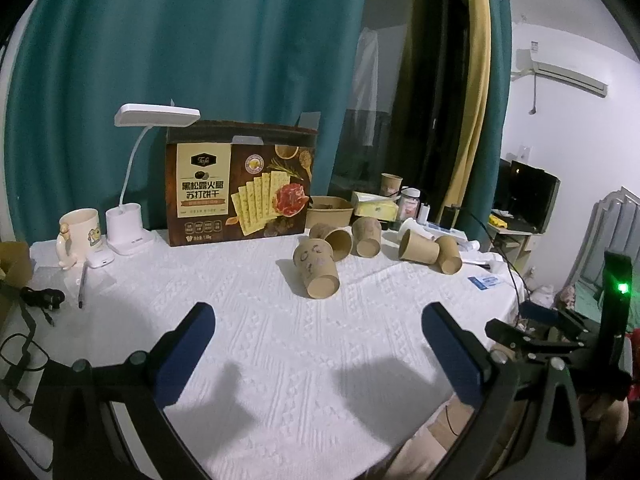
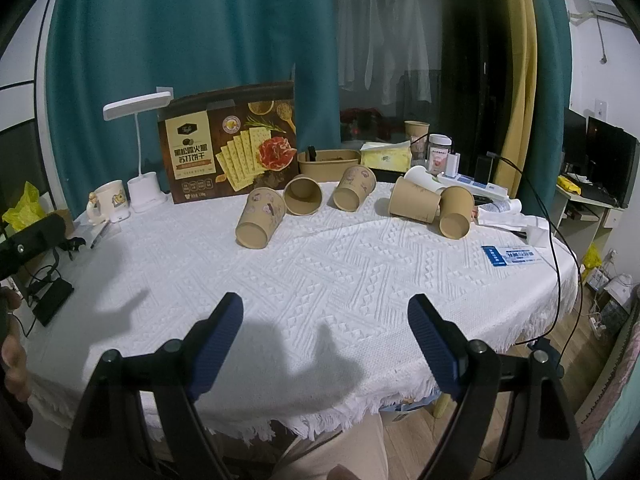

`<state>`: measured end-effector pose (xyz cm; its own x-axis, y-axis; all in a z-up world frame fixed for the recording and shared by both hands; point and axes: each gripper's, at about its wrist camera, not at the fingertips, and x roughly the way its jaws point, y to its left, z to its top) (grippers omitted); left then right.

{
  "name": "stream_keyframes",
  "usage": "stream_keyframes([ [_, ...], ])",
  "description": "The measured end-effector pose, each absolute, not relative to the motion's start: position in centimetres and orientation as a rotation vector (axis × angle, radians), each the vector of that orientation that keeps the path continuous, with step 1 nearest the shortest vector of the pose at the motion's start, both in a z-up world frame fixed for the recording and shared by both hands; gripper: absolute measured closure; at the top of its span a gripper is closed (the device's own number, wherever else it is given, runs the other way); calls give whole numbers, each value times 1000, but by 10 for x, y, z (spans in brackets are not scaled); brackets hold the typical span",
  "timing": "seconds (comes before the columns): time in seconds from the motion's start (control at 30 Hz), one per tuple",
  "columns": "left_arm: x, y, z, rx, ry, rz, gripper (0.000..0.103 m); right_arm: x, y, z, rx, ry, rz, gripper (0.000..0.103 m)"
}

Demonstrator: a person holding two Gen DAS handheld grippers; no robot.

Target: Flip cup upright

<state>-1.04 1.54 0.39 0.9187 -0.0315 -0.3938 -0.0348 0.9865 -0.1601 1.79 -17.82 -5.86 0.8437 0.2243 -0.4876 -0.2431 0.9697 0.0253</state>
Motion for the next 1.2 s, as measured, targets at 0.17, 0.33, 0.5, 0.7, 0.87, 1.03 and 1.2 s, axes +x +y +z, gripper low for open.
stream_keyframes([
  [0.17, -9, 15, 4, -158, 408, 1, 0, 18, -177, -59, -37, 511, 250, 20],
  [0.33, -2, 14, 2, -150, 425, -2, 0, 22, -176, -59, -36, 518, 253, 20],
  [0.5, 24, 13, -2, -133, 491, -9, 0, 39, -184, -58, -49, 523, 251, 20],
  [0.7, 88, 20, -5, -131, 621, -54, 0, 89, -202, -65, -96, 596, 264, 20],
  [0.87, 155, 22, -5, -128, 707, -109, 0, 143, -228, -72, -56, 671, 288, 20],
  [1.03, 225, 23, -8, -150, 792, -155, 0, 195, -258, -73, 46, 721, 292, 20],
  [1.2, 294, 22, -12, -185, 858, -166, 0, 240, -272, -76, 52, 754, 255, 20],
])
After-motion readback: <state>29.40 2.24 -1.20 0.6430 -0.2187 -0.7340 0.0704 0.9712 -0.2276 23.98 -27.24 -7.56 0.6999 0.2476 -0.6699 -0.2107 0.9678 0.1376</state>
